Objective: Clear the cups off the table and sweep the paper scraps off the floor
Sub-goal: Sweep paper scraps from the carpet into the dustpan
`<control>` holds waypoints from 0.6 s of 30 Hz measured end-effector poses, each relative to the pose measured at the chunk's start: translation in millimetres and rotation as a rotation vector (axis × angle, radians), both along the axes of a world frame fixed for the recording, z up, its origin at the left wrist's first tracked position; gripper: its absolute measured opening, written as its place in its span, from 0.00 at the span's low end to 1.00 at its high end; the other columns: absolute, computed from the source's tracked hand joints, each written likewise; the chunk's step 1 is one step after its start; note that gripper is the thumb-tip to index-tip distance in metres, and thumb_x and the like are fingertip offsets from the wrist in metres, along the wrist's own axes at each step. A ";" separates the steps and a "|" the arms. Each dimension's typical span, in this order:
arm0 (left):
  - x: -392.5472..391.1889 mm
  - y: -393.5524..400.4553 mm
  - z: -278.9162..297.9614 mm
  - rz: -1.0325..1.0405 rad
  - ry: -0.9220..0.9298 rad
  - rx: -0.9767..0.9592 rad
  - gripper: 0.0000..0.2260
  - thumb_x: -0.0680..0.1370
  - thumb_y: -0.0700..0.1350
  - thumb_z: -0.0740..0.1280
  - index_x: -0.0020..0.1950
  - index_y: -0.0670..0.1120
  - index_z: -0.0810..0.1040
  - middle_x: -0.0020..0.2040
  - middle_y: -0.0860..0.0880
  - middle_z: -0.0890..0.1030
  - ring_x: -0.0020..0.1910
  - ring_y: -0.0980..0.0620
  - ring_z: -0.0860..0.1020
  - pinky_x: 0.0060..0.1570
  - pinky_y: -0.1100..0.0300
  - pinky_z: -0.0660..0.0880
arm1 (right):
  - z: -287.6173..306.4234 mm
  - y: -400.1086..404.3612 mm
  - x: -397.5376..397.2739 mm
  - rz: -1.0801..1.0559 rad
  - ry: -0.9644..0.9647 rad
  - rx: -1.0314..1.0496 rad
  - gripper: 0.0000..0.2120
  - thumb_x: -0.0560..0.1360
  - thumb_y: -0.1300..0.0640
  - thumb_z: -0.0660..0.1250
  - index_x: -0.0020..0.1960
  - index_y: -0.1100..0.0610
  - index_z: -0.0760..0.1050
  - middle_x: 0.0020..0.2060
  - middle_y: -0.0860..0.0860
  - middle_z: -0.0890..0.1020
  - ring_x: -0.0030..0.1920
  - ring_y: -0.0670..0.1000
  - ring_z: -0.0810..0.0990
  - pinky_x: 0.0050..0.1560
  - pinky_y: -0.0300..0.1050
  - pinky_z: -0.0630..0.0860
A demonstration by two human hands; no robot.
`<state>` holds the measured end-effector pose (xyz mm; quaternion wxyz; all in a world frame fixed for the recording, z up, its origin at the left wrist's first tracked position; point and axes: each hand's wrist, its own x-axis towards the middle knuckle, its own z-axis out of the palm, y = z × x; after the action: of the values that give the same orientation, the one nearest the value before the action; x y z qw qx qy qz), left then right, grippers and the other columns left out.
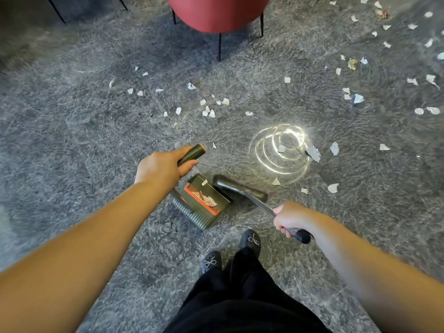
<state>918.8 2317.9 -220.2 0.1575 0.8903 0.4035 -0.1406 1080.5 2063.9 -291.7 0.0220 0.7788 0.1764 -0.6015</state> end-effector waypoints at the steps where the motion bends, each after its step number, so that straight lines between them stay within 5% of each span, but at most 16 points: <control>1: 0.6 1.0 -0.5 0.002 0.006 -0.001 0.20 0.77 0.66 0.56 0.69 0.67 0.67 0.41 0.49 0.79 0.36 0.48 0.77 0.31 0.59 0.70 | 0.1 -1.1 -1.6 -0.018 0.014 0.005 0.35 0.70 0.69 0.59 0.76 0.57 0.59 0.46 0.62 0.84 0.31 0.52 0.75 0.38 0.43 0.72; 9: -6.7 3.2 -2.5 -0.040 -0.020 0.032 0.20 0.78 0.65 0.56 0.69 0.66 0.67 0.41 0.48 0.80 0.34 0.48 0.76 0.30 0.59 0.71 | 27.6 -12.4 1.0 -0.282 0.158 0.073 0.31 0.74 0.69 0.60 0.76 0.59 0.59 0.33 0.57 0.76 0.27 0.49 0.71 0.25 0.38 0.68; 18: -20.6 3.7 0.7 -0.036 -0.072 -0.011 0.19 0.77 0.65 0.57 0.68 0.66 0.69 0.41 0.49 0.81 0.37 0.47 0.78 0.32 0.58 0.73 | 33.3 -20.2 -12.2 -0.395 0.076 0.119 0.33 0.74 0.70 0.60 0.77 0.56 0.59 0.33 0.57 0.79 0.27 0.50 0.73 0.32 0.42 0.72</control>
<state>898.2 2321.6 -219.4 0.1741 0.9011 0.3806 -0.1134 1068.3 2043.8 -258.4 -0.1493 0.7748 0.0563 -0.6117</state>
